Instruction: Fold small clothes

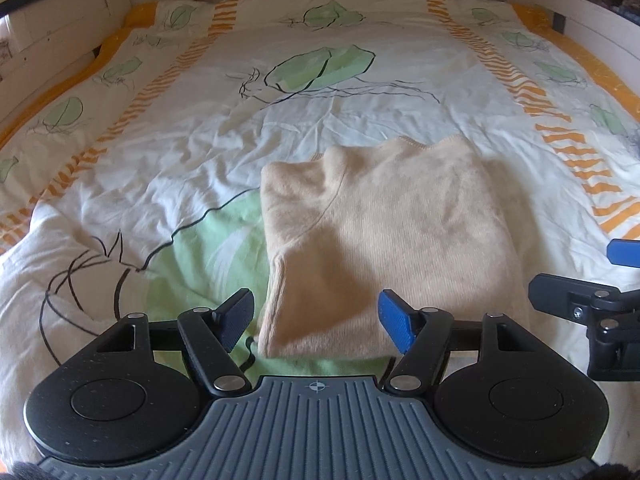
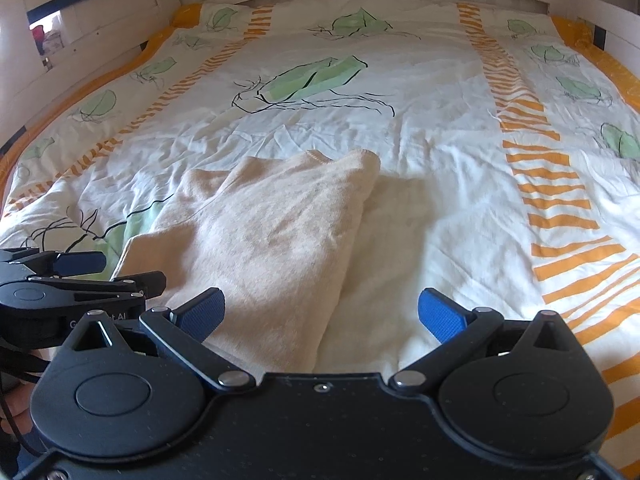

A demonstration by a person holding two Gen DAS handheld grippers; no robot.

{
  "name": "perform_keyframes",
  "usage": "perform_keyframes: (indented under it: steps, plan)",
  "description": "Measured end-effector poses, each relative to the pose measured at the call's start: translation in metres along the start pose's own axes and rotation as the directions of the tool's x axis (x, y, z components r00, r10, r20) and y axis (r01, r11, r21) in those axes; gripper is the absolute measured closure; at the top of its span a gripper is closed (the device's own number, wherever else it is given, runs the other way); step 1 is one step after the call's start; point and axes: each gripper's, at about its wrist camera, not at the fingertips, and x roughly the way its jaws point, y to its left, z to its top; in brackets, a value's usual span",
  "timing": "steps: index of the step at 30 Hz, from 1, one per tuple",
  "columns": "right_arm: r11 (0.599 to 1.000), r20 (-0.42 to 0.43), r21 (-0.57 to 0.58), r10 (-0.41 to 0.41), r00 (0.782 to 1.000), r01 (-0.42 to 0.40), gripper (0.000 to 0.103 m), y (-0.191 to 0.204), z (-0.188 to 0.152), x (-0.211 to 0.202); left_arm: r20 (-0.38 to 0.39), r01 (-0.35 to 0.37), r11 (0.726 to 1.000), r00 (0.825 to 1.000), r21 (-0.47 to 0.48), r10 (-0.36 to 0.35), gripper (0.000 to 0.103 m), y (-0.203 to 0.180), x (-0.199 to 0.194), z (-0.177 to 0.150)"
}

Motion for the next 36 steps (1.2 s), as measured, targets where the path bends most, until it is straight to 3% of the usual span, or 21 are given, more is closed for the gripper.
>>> perform_keyframes:
  steps: [5,36]
  plan:
    - [1.0,0.009,-0.005,-0.013,1.0,0.013,0.001,0.0018,-0.001,-0.0027,0.02,-0.025,1.0,0.999,0.002,0.025,0.036,0.0002,-0.0057,-0.0016]
    - [1.0,-0.028,0.012,-0.024,0.999,0.024,0.001,-0.0006,-0.0049,0.0029,0.002,-0.007,1.0,1.0,-0.005,0.007,0.036,-0.0022,-0.0067,-0.0023]
